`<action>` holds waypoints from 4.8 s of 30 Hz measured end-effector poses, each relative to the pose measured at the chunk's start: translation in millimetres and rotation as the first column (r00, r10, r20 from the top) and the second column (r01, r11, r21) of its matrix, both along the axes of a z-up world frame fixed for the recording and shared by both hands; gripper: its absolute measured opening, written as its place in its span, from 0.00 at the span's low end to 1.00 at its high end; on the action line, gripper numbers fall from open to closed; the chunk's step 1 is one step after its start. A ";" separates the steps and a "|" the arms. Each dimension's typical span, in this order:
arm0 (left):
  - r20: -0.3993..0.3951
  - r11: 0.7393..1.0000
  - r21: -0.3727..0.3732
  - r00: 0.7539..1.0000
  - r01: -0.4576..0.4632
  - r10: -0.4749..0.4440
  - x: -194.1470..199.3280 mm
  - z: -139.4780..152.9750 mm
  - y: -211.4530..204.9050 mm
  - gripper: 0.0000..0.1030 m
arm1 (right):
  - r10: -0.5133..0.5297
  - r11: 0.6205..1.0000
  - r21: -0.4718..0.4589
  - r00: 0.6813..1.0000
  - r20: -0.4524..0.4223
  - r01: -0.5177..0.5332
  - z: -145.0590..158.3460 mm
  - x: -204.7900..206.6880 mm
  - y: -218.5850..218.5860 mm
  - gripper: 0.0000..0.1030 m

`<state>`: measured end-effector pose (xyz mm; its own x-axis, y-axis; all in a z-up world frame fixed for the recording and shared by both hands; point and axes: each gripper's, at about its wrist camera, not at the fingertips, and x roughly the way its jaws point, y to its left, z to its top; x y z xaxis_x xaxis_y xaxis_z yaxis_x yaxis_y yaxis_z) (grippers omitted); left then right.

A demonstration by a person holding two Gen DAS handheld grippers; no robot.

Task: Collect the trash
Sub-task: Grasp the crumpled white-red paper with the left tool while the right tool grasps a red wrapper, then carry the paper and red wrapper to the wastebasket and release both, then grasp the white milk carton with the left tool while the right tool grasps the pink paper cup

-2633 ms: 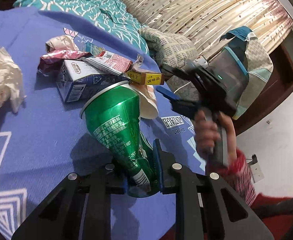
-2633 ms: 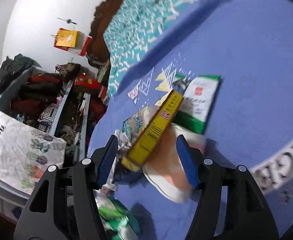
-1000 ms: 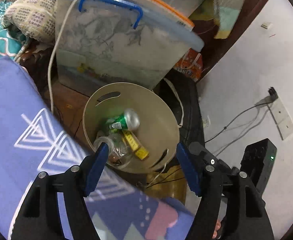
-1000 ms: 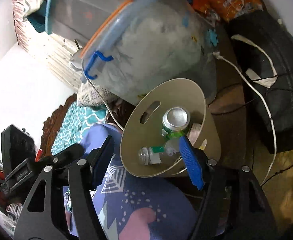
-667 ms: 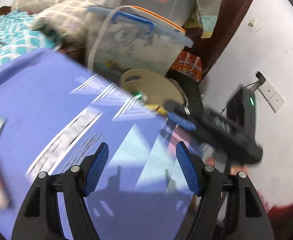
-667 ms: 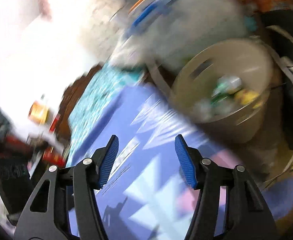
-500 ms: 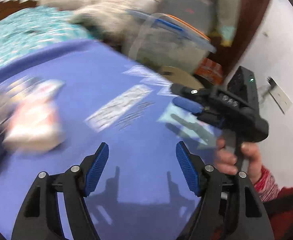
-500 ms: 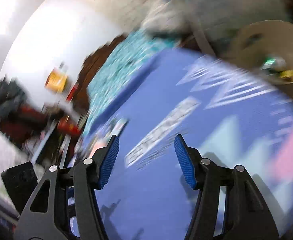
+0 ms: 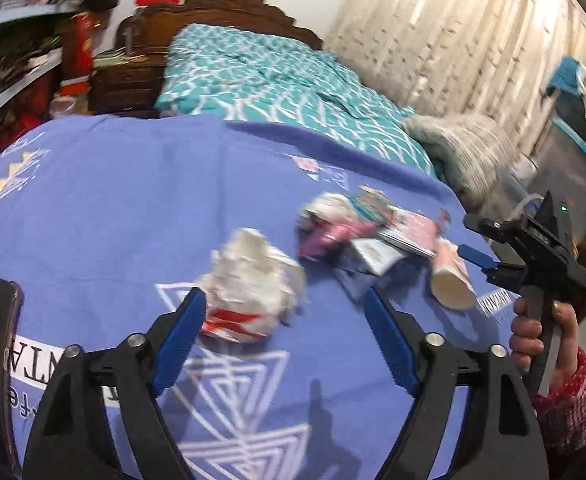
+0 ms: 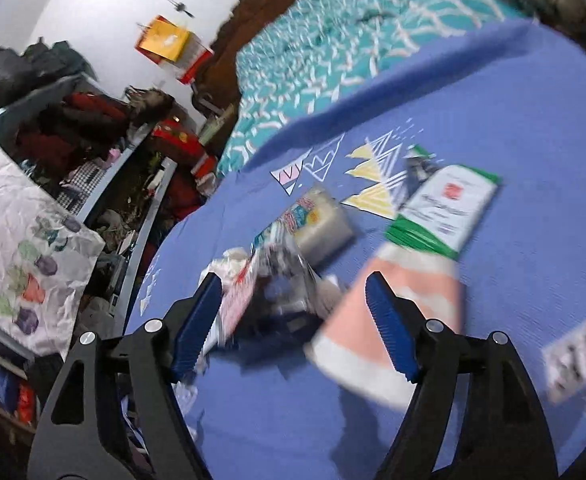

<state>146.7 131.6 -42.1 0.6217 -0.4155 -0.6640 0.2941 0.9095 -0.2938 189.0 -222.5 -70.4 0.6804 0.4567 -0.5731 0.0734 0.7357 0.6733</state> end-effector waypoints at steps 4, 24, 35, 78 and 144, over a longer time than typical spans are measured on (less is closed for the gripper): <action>-0.026 1.000 0.001 1.000 0.002 -0.002 19.3 -11.0 3.0 0.82 | 0.044 0.999 0.018 0.997 -0.061 -0.043 -12.8 30.1 8.6 0.25; -0.087 0.958 -0.191 0.969 0.212 -0.232 -28.1 -4.3 -35.5 0.31 | -0.319 0.948 -0.025 0.948 -0.015 0.318 -39.1 -208.3 -121.5 0.23; -0.127 0.844 -0.153 0.836 0.514 -0.533 -60.6 -17.6 -187.1 0.32 | -0.351 0.932 -0.074 0.934 0.068 0.355 -30.0 -238.1 -108.0 0.74; -0.105 0.544 -0.088 0.535 0.835 -0.838 -64.7 19.2 -572.5 0.39 | -0.737 0.642 -0.218 0.670 0.089 0.735 -25.9 -328.2 -326.7 0.18; -0.149 0.877 0.069 0.874 0.476 -0.463 20.4 -48.7 -167.7 0.35 | -0.036 0.998 0.057 0.999 -0.018 0.037 -46.1 -87.2 -28.8 0.23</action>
<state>167.2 -36.1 -90.8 0.2795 -0.5651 -0.7763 0.6609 0.6997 -0.2714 101.7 -251.3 -116.5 0.6880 0.4638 -0.5581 0.1111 0.6926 0.7127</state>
